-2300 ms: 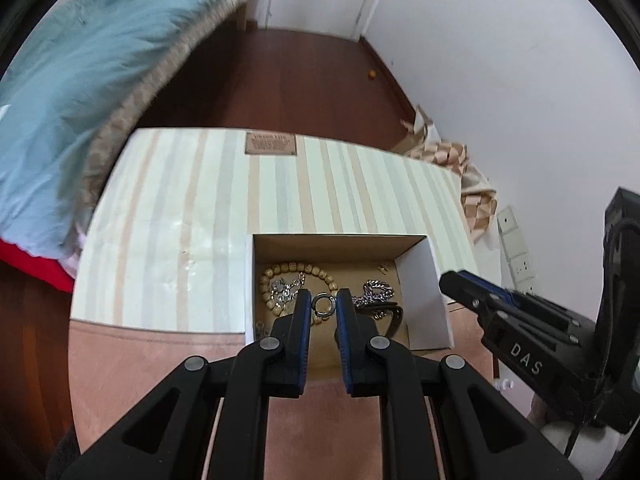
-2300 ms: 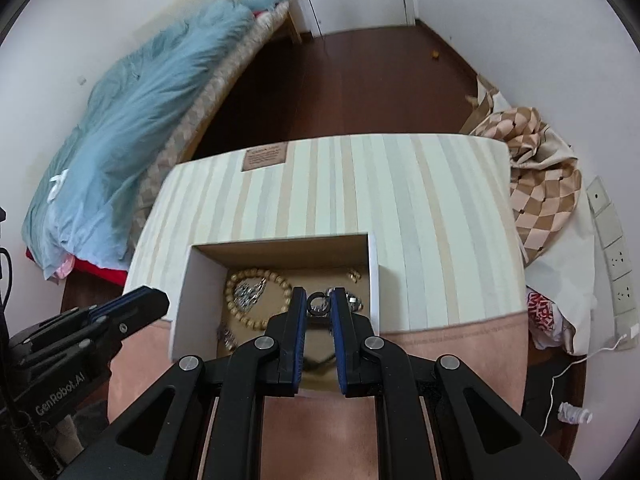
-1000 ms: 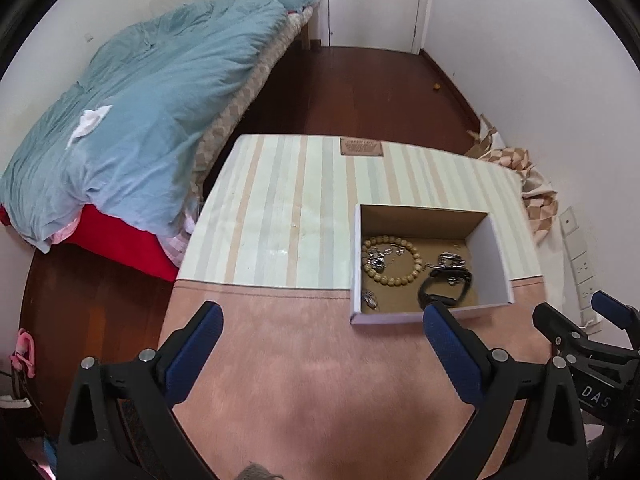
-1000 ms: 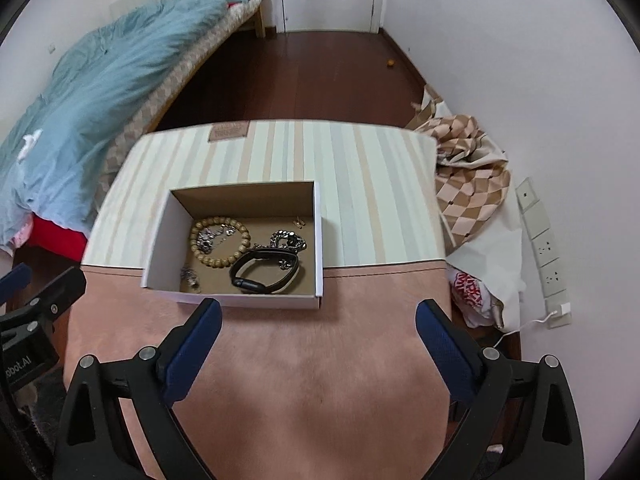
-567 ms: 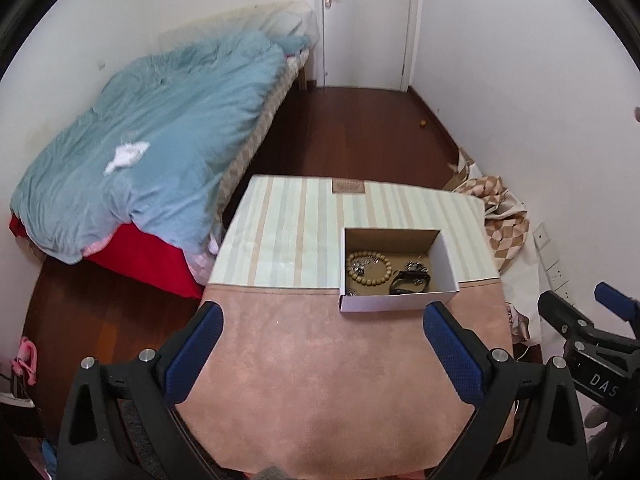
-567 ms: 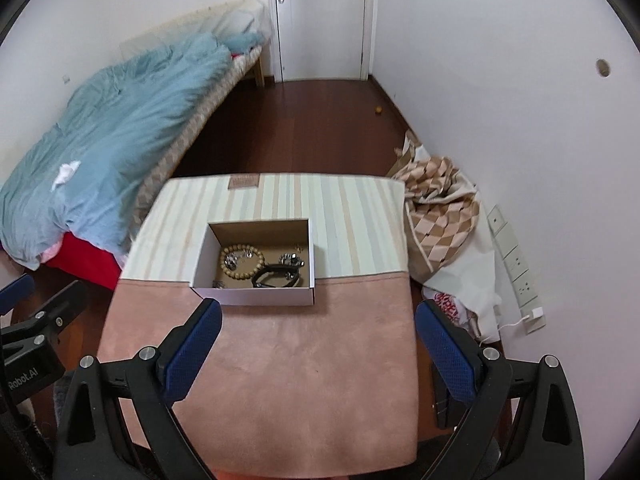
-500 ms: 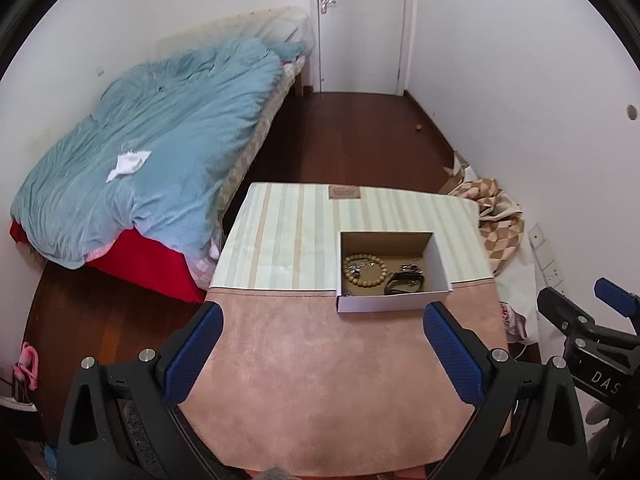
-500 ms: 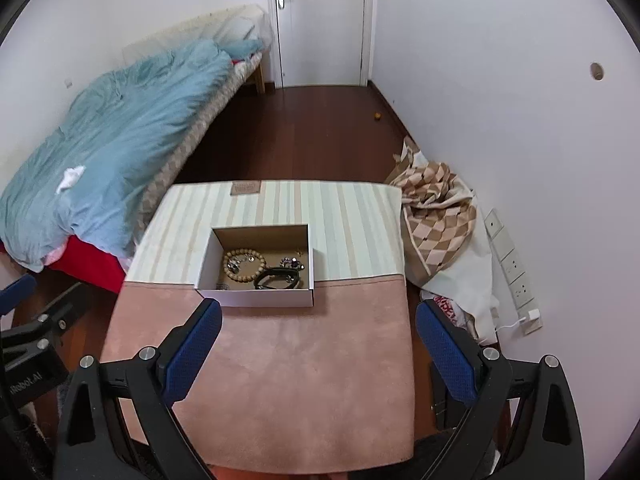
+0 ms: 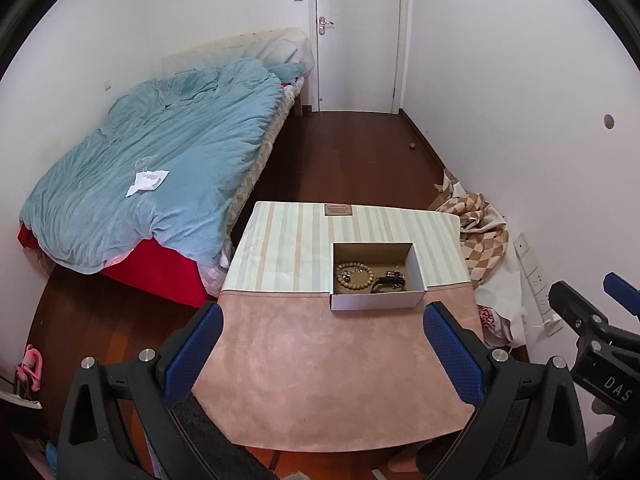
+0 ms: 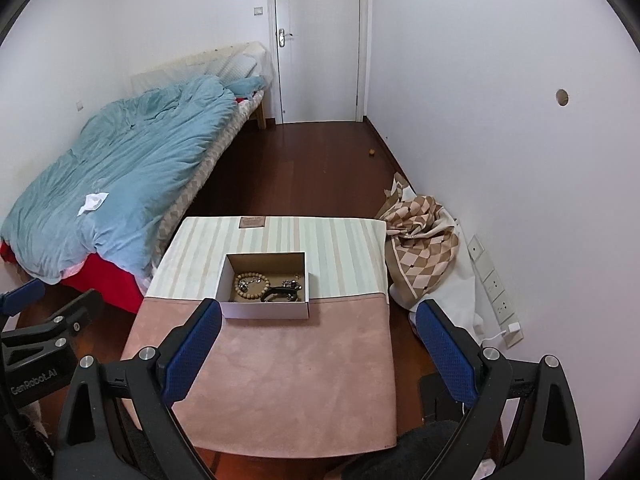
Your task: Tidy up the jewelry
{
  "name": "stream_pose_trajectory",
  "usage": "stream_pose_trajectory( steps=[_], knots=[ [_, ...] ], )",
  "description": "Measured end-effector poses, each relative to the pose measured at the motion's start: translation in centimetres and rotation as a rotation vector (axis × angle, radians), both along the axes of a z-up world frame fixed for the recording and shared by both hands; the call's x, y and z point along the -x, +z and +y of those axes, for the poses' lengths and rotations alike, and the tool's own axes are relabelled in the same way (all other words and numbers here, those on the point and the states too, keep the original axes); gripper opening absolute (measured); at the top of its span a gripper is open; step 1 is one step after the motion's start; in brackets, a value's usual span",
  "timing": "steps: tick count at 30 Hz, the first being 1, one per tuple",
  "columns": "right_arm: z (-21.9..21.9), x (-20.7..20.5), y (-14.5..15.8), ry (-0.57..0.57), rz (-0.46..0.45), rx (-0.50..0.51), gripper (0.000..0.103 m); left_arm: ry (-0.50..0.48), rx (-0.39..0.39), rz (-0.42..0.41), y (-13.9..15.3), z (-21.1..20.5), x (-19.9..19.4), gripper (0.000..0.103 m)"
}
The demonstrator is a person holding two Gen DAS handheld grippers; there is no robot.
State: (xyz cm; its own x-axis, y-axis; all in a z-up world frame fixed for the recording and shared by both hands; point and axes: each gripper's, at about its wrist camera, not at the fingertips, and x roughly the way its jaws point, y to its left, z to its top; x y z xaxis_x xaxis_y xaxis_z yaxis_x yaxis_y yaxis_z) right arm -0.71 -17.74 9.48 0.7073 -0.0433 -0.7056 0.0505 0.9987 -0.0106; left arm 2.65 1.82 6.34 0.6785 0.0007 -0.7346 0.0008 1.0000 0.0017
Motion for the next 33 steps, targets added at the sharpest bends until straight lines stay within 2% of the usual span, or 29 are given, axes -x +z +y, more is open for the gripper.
stream_pose_trajectory(
  steps=[6,11,12,23,33],
  knots=[
    [0.1,1.3,0.5,0.007,0.008,0.002,0.099,-0.003,0.016,0.011,0.3,-0.2,0.8,0.102],
    [-0.1,0.6,0.3,-0.003,0.013,0.010,0.100,-0.004,0.026,0.026,0.1,-0.7,0.6,0.102],
    [-0.1,0.3,0.2,-0.005,0.014,0.014,0.103,-0.003,0.026,0.027,0.0,-0.8,0.3,0.102],
    [-0.4,-5.1,-0.9,-0.028,0.036,0.028,0.103,0.033,0.016,0.059,-1.1,-1.1,-4.2,0.102],
    [-0.4,-9.5,-4.0,-0.030,0.112,0.048,0.103,0.046,-0.020,0.133,-4.3,-1.3,-8.2,0.102]
  ],
)
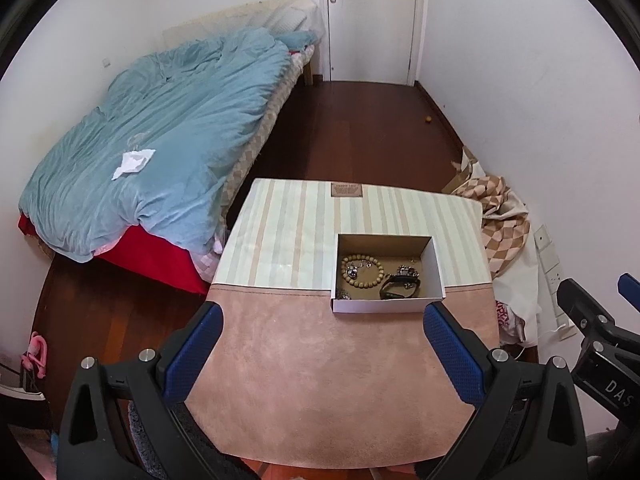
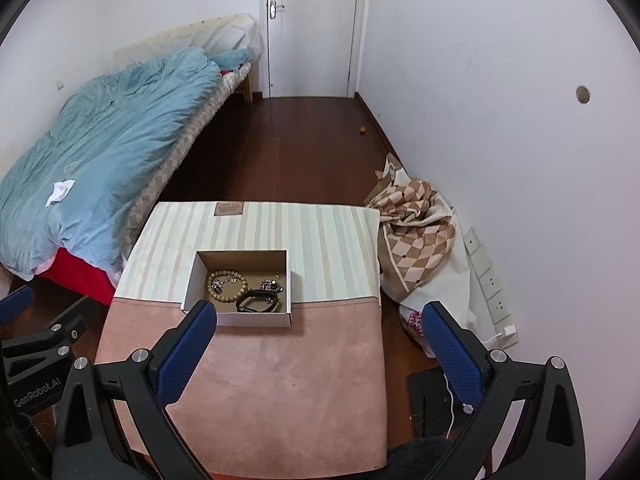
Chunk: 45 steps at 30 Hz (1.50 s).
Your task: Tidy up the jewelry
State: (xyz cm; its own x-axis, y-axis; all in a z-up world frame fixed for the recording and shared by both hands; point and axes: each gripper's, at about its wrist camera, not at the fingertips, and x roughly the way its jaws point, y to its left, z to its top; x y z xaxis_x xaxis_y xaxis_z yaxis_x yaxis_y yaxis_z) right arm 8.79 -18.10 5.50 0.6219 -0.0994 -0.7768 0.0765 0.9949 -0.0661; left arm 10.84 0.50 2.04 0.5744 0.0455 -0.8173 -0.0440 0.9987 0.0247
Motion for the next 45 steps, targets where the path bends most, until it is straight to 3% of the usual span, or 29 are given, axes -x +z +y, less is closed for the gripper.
stream_pose_trajectory(
  steps=[8,45],
  knots=[
    [-0.3,-1.3,-1.5,-0.011,0.035,0.002,0.103,-0.015,0.001,0.025,-0.9,-0.2,-0.7,0.102],
    [0.4,-0.8,-1.9,0.014,0.044,0.005,0.103,-0.011,0.004,0.017,-1.0,0.4,-0.7,0.102]
  ],
)
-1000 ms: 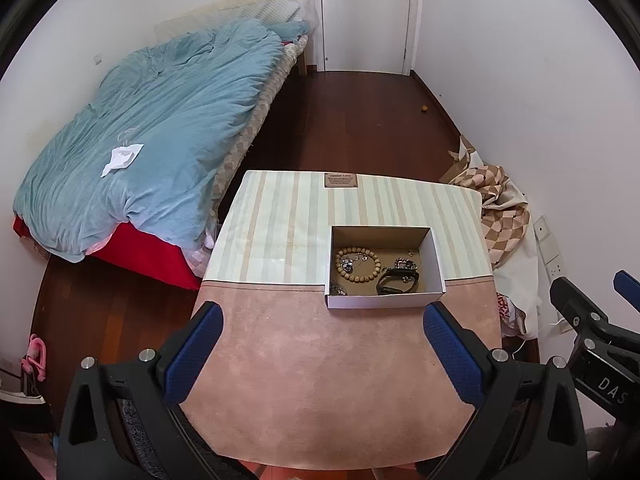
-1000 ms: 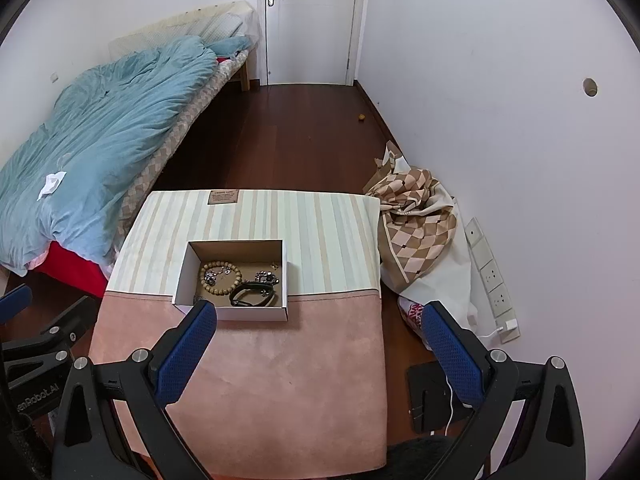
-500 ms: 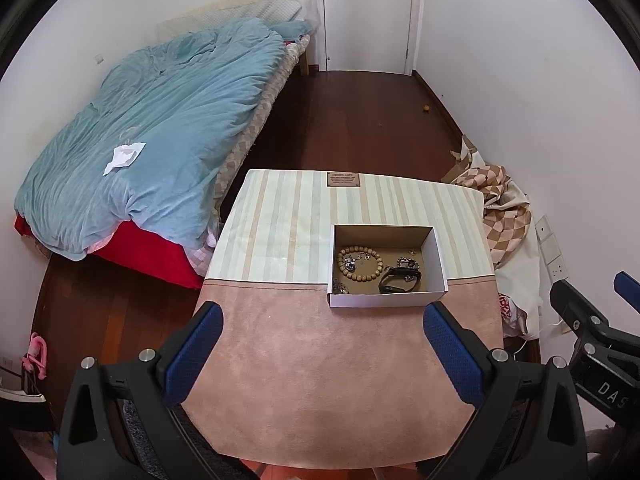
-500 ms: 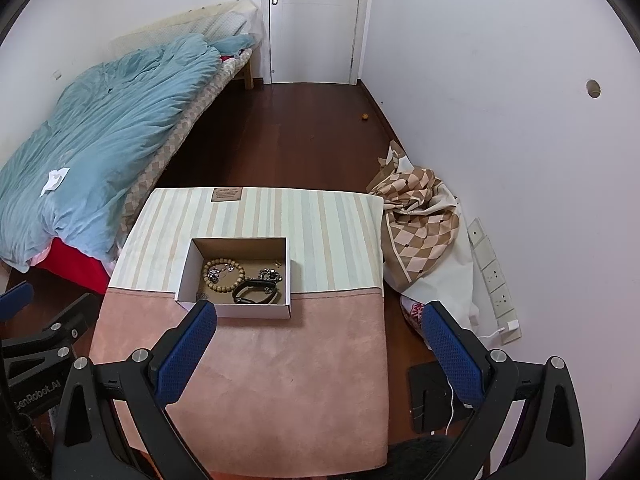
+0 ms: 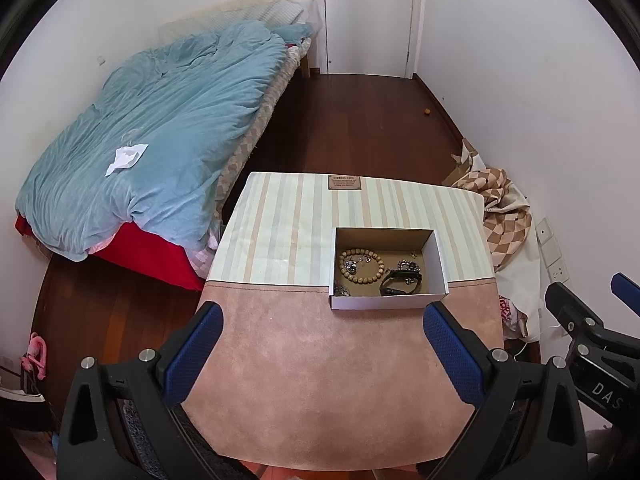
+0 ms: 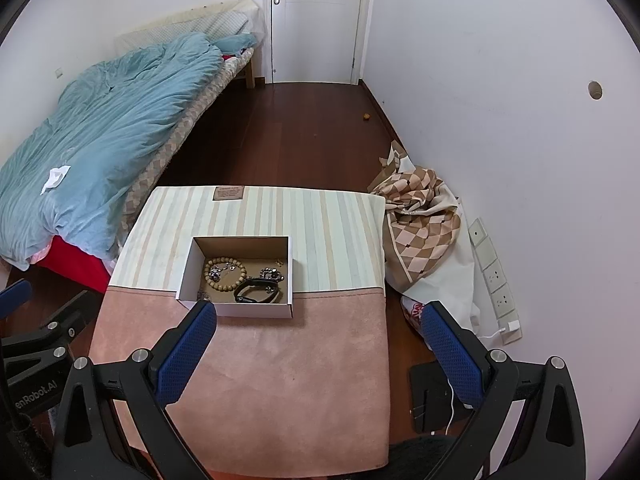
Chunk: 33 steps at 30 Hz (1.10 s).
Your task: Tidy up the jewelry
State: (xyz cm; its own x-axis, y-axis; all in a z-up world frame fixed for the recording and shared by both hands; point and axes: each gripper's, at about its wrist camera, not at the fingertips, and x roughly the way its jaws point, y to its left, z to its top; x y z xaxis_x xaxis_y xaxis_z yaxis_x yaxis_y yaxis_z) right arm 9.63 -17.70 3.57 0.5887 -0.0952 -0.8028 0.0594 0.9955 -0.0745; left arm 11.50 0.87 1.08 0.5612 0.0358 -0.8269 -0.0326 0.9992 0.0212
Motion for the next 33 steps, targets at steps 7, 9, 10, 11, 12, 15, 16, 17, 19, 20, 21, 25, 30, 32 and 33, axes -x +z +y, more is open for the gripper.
stream_pose_trajectory(
  steps=[7,9,10,11,12,15,16,17,19,20,21,25,30,32,33],
  knots=[
    [0.25,-0.22,-0.04,0.005,0.004,0.000,0.103,0.004,-0.007,-0.006,0.16,0.09,-0.15,0.102],
    [0.32,-0.31,0.01,0.007,0.003,0.000,0.103,0.005,-0.009,-0.006,0.19,0.07,-0.14,0.102],
    [0.35,-0.34,0.02,0.008,0.002,0.001,0.103,0.004,-0.009,-0.006,0.18,0.08,-0.18,0.102],
    [0.38,-0.37,0.06,0.009,0.001,0.000,0.103,0.005,-0.009,-0.005,0.17,0.07,-0.16,0.102],
    [0.42,-0.39,0.08,0.009,0.000,0.000,0.103,0.007,-0.010,-0.006,0.18,0.05,-0.13,0.102],
    [0.47,-0.46,0.10,0.012,0.000,-0.002,0.103,0.007,-0.009,-0.008,0.18,0.12,-0.16,0.102],
    [0.50,-0.45,0.12,0.011,-0.001,-0.001,0.103,0.008,-0.010,-0.008,0.17,0.12,-0.17,0.102],
    [0.50,-0.45,0.12,0.011,-0.001,-0.001,0.103,0.008,-0.009,-0.009,0.16,0.08,-0.15,0.102],
    [0.43,-0.50,0.22,0.010,-0.003,-0.004,0.103,0.006,-0.010,-0.010,0.16,0.07,-0.18,0.102],
    [0.43,-0.49,0.26,0.010,-0.005,-0.001,0.103,0.006,-0.011,-0.009,0.15,0.06,-0.18,0.102],
    [0.41,-0.46,0.31,0.010,-0.006,0.000,0.103,0.007,-0.010,-0.009,0.15,0.04,-0.19,0.102],
    [0.36,-0.51,0.38,0.010,-0.006,0.001,0.103,0.007,-0.010,-0.009,0.16,0.07,-0.23,0.102],
    [0.23,-0.59,0.44,0.008,-0.005,-0.002,0.103,0.009,-0.011,-0.008,0.21,-0.05,-0.19,0.102],
    [0.21,-0.59,0.46,0.009,-0.007,-0.001,0.103,0.007,-0.011,-0.009,0.23,-0.04,-0.24,0.102],
    [0.18,-0.62,0.45,0.010,-0.006,-0.001,0.103,0.007,-0.010,-0.008,0.20,-0.02,-0.20,0.102]
  ],
)
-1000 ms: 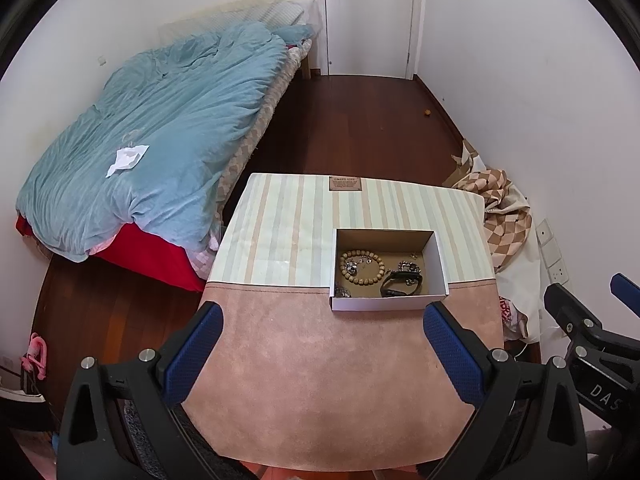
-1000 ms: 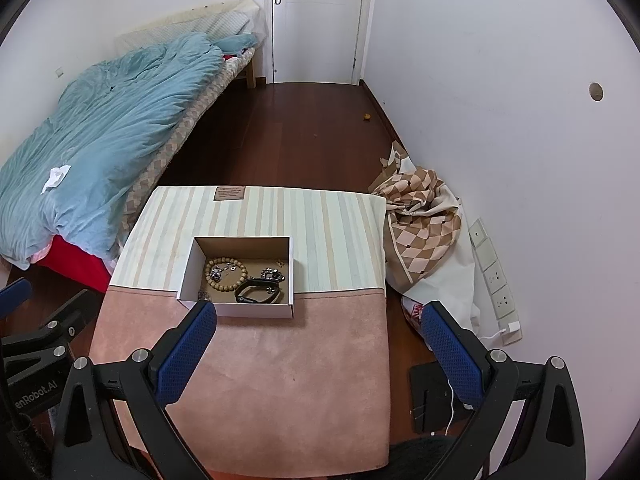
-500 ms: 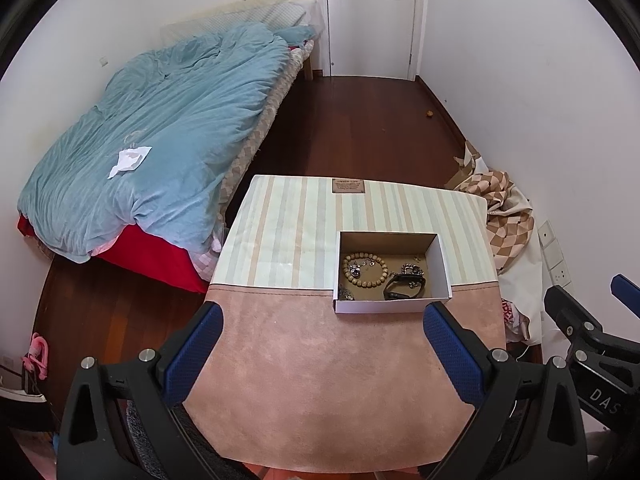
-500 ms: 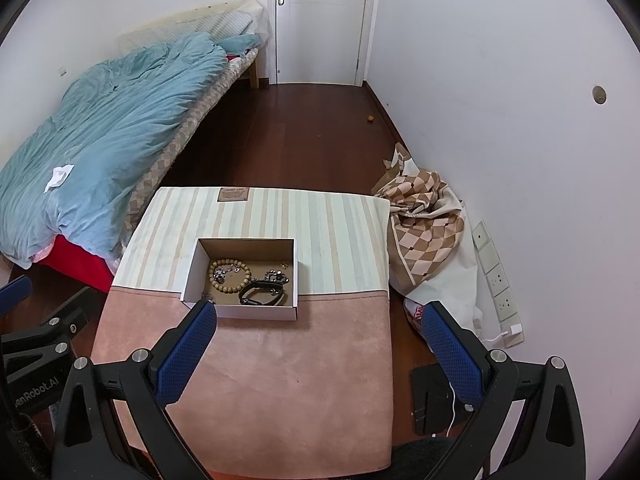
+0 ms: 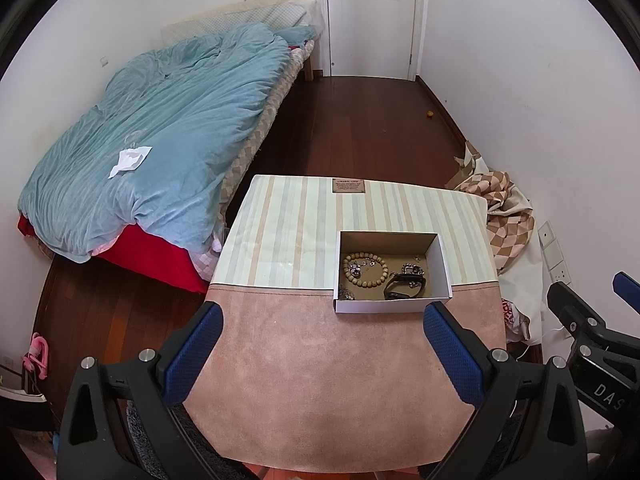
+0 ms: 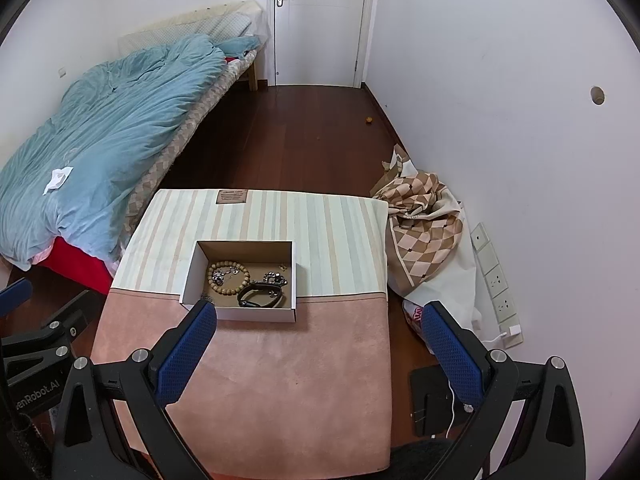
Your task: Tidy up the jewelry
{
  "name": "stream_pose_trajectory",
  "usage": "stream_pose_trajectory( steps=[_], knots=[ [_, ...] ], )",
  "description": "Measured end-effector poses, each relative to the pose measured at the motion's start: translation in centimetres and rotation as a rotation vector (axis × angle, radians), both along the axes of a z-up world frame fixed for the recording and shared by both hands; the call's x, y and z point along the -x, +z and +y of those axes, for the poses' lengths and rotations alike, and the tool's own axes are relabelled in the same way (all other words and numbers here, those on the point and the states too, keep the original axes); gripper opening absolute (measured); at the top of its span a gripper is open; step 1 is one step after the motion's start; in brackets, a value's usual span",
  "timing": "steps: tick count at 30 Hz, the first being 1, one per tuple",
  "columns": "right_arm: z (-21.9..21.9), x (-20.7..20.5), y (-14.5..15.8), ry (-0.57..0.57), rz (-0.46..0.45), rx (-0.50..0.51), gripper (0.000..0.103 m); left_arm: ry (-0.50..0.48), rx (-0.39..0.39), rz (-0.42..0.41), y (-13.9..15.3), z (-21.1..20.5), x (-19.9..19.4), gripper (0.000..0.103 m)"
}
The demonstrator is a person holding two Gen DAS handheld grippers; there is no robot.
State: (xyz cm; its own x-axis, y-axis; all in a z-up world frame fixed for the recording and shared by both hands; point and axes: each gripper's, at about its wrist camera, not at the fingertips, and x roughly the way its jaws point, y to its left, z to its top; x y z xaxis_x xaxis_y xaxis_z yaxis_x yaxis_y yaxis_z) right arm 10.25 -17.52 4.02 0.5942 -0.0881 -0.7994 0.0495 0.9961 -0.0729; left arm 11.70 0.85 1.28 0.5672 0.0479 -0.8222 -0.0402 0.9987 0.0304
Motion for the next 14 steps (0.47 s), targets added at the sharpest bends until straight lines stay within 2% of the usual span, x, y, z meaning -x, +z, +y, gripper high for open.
stream_pose_trajectory(
  steps=[14],
  knots=[
    [-0.21,0.01,0.18,-0.002,-0.006,-0.002,0.103,0.001,0.002,-0.019,0.35,-0.06,0.13,0.102]
  ],
)
